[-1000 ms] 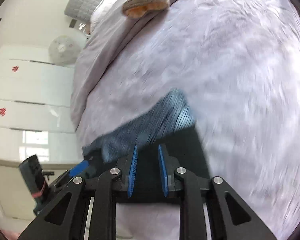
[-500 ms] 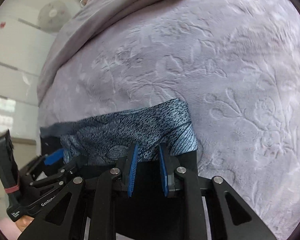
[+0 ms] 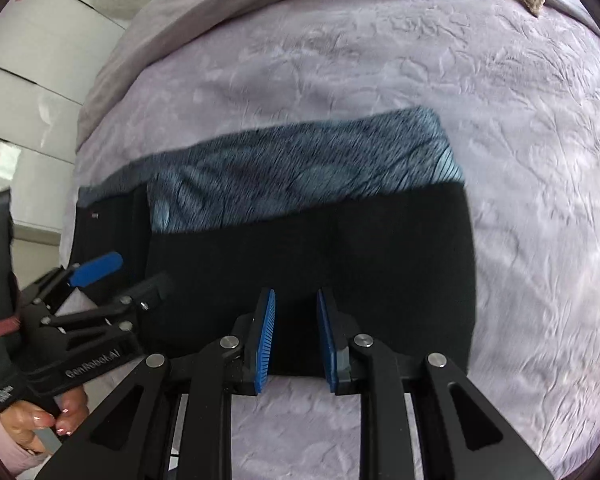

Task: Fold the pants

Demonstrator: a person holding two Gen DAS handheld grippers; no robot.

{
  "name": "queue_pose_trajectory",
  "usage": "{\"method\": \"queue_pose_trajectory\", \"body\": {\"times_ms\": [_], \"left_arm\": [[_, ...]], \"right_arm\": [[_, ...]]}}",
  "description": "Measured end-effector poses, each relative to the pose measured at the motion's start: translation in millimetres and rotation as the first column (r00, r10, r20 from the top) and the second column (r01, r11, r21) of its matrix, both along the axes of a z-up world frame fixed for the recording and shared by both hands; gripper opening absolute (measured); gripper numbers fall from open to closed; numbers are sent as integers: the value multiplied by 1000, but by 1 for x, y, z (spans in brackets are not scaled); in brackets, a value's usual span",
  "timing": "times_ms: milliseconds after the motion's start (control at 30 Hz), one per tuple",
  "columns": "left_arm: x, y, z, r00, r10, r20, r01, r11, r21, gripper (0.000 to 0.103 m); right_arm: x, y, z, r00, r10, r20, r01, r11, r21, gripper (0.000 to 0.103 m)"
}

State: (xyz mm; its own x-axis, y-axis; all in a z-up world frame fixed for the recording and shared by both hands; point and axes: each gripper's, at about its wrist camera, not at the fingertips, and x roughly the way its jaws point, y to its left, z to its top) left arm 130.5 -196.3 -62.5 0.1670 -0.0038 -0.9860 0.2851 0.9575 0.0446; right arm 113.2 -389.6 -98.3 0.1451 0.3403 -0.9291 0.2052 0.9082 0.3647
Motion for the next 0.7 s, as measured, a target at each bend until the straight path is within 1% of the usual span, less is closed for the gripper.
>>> {"method": "queue_pose_trajectory", "body": {"times_ms": [33,167,467,533,700], "left_arm": [[-2,4,2,1000,2,-3,-2,1000,-2,81],[-8,20,8,1000,6,-14,-7,1000,-4,81],[-30,54,14,999,16,-38,-16,1000,-6,81],[-34,63,16,999,20,-42,-20,1000,-7,81],[-45,88,22,998,46,-51,-46,999,-12,81]], "right_arm": [[-4,2,2,1000,-2,-5,1,1000,-4,28],[-7,13,1,999,-11,-33,11,1000,2,33],[-8,44,12,996,56,-70,-59,997,-50,44],[-8,52,16,994,74,-79,-78,995,-60,50],[-13,70,28,990,109,-95,-116,991,-71,57]]}}
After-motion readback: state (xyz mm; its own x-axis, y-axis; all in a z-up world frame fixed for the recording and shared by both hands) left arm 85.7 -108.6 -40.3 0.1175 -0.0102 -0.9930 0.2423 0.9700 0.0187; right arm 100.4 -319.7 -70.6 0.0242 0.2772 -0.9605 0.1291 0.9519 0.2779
